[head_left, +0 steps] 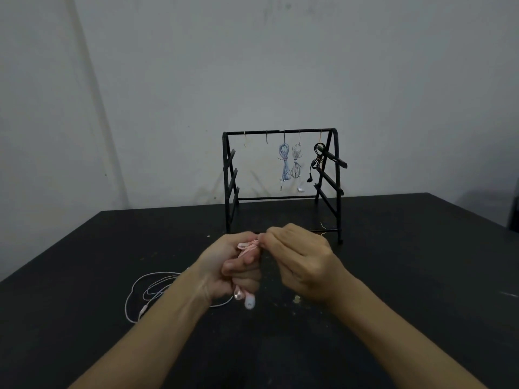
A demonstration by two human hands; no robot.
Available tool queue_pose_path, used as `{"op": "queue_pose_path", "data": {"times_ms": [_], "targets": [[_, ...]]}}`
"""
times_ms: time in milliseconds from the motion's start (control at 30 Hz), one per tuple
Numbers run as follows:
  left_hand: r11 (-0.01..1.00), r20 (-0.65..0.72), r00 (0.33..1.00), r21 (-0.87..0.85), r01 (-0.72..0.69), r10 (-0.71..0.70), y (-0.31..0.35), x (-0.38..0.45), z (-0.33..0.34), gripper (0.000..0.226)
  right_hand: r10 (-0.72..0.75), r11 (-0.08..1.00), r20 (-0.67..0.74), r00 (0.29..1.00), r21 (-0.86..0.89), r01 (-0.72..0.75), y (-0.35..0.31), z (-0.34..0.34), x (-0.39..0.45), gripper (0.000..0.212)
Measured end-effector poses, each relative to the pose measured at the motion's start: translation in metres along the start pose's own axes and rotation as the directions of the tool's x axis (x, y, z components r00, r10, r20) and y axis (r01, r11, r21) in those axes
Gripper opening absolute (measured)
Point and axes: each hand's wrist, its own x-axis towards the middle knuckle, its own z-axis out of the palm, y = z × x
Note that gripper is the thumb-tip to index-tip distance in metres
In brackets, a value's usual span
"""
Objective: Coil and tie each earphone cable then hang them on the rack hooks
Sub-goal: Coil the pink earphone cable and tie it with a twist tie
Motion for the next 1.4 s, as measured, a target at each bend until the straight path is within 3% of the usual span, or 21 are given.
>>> {"op": "queue_pose_path", "data": {"times_ms": [67,167,233,300,367,467,567,633,733,800,933,1067,1133,1267,1333,1400], "targets": [[0.997,-0.024,0.999,0.068,0.038,-0.036,0.005,0.001,0.000,0.048,0.062,0.997,0.006,0.998,0.047,-0.062,0.004,0.003,-0.002,0.012],[0.931,-0.195,0.981,0.359,0.073,-0.001,0.008,0.003,0.000,0.047,0.349,0.915,0.025,0.937,0.208,-0.346,0.008,0.001,-0.001,0.011],[0.813,-0.280,0.944,0.581,0.022,0.175,0.006,0.003,0.000,0.035,0.529,0.799,0.154,0.835,0.240,-0.551,0.011,-0.002,0.001,0.012],[0.659,-0.212,0.902,0.745,-0.100,0.377,0.004,0.002,0.001,0.020,0.637,0.658,0.299,0.711,0.269,-0.703,0.015,-0.006,0.002,0.014],[0.550,-0.146,0.857,0.816,-0.178,0.495,0.001,0.001,0.001,0.023,0.701,0.447,0.390,0.597,0.411,-0.794,0.018,-0.011,0.005,0.020],[0.582,-0.194,0.804,0.783,-0.218,0.562,0.001,-0.001,0.002,0.024,0.730,0.176,0.443,0.520,0.614,-0.770,0.017,-0.019,0.011,0.023],[0.643,-0.242,0.778,0.722,-0.255,0.580,0.001,-0.002,0.008,0.026,0.738,0.104,0.434,0.517,0.683,-0.723,0.018,-0.024,0.015,0.019],[0.606,-0.208,0.771,0.748,-0.271,0.602,0.000,-0.002,0.012,0.028,0.732,0.143,0.413,0.541,0.684,-0.715,0.018,-0.026,0.019,0.014],[0.497,-0.139,0.737,0.817,-0.292,0.662,-0.003,-0.002,0.015,0.020,0.719,0.283,0.364,0.592,0.624,-0.728,0.019,-0.027,0.024,0.009],[0.535,-0.182,0.737,0.799,-0.275,0.651,-0.004,-0.001,0.017,0.018,0.719,0.344,0.352,0.599,0.569,-0.747,0.020,-0.027,0.027,0.006],[0.654,-0.244,0.804,0.723,-0.223,0.543,-0.003,-0.001,0.025,0.024,0.729,0.449,0.322,0.604,0.442,-0.777,0.024,-0.028,0.033,0.006],[0.695,-0.232,0.851,0.691,-0.197,0.472,-0.002,-0.003,0.027,0.023,0.763,0.440,0.293,0.577,0.418,-0.795,0.025,-0.027,0.033,0.007],[0.740,-0.226,0.867,0.638,-0.212,0.444,-0.004,-0.003,0.027,0.018,0.793,0.344,0.319,0.519,0.468,-0.814,0.027,-0.027,0.032,0.006],[0.843,-0.333,0.804,0.413,-0.345,0.492,-0.009,0.000,0.026,0.022,0.785,-0.069,0.496,0.372,0.666,-0.743,0.025,-0.030,0.028,0.024],[0.867,-0.392,0.778,0.299,-0.398,0.492,-0.011,0.001,0.028,0.019,0.734,-0.161,0.556,0.391,0.701,-0.695,0.018,-0.027,0.022,0.032],[0.870,-0.418,0.765,0.282,-0.404,0.491,-0.013,0.004,0.031,0.020,0.701,-0.158,0.574,0.423,0.704,-0.692,0.010,-0.022,0.018,0.038]]}}
